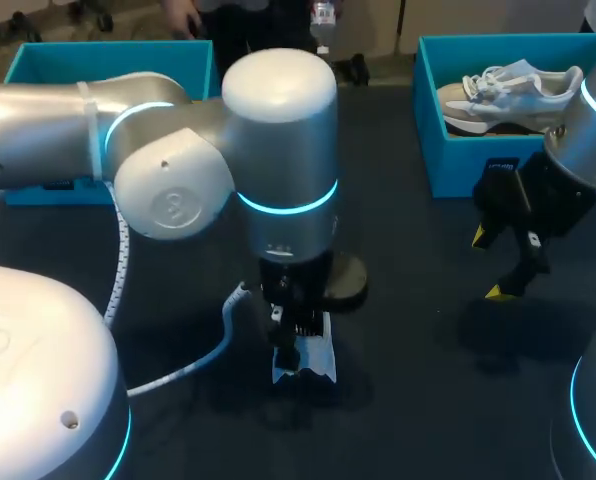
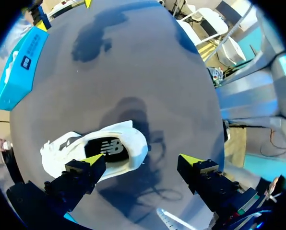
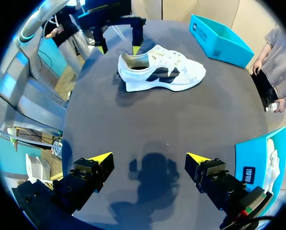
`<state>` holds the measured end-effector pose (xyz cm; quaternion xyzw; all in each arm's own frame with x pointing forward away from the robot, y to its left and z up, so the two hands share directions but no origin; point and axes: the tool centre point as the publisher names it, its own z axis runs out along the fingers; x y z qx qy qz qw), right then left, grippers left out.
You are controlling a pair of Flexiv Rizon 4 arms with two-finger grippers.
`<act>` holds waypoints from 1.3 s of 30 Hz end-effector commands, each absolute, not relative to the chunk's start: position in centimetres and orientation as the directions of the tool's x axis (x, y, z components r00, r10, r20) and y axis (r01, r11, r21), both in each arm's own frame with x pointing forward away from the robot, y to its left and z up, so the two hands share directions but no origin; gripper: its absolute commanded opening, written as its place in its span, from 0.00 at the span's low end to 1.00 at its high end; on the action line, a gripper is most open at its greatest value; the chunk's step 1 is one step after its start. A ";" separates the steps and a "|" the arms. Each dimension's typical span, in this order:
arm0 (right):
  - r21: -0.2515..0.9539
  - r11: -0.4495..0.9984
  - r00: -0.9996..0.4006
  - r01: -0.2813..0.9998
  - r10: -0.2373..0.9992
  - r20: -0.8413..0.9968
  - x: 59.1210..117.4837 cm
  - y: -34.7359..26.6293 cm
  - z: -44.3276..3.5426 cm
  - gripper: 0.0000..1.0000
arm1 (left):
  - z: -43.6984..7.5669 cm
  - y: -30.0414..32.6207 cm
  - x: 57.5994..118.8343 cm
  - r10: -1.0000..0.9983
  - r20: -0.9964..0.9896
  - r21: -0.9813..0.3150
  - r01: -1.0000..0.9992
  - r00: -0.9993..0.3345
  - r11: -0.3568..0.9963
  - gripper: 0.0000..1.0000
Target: Take the shoe out of the shoebox, open the shoe tongue, remove and reinsert the insole, then place the shoe into the shoebox
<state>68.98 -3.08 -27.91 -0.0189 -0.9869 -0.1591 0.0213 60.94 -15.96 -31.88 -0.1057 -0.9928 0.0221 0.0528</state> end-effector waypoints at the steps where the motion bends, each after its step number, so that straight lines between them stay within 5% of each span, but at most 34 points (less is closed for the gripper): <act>1: 0.310 0.950 -0.998 0.044 0.031 0.047 69.0 -3.0 -28.0 1.00 | -33.6 -16.6 61.5 0.191 0.116 -0.054 0.186 -0.975 0.981 1.00; 17: 0.310 0.950 -0.998 0.044 0.031 0.047 69.0 -3.0 -28.0 1.00 | -37.9 -17.3 60.4 0.142 0.118 -0.026 0.140 -0.983 0.990 0.98; 20: 0.310 0.950 -0.998 0.044 0.031 0.047 69.0 -3.0 -28.0 1.00 | -38.4 -17.2 60.1 0.131 0.113 -0.020 0.130 -0.985 0.991 0.77; 21: 0.310 0.950 -0.998 0.044 0.031 0.047 69.0 -3.0 -28.0 1.00 | -38.4 -17.2 60.1 0.131 0.113 -0.020 0.129 -0.985 0.991 0.48; 24: 0.310 0.950 -0.998 0.044 0.031 0.047 69.0 -3.0 -28.0 1.00 | -38.5 -17.1 59.9 0.125 0.109 -0.019 0.124 -0.986 0.992 0.00; 39: 0.310 0.950 -0.998 0.044 0.031 0.047 69.0 -3.0 -28.0 1.00 | -37.6 -16.4 60.8 0.107 0.102 -0.019 0.106 -0.989 0.994 0.00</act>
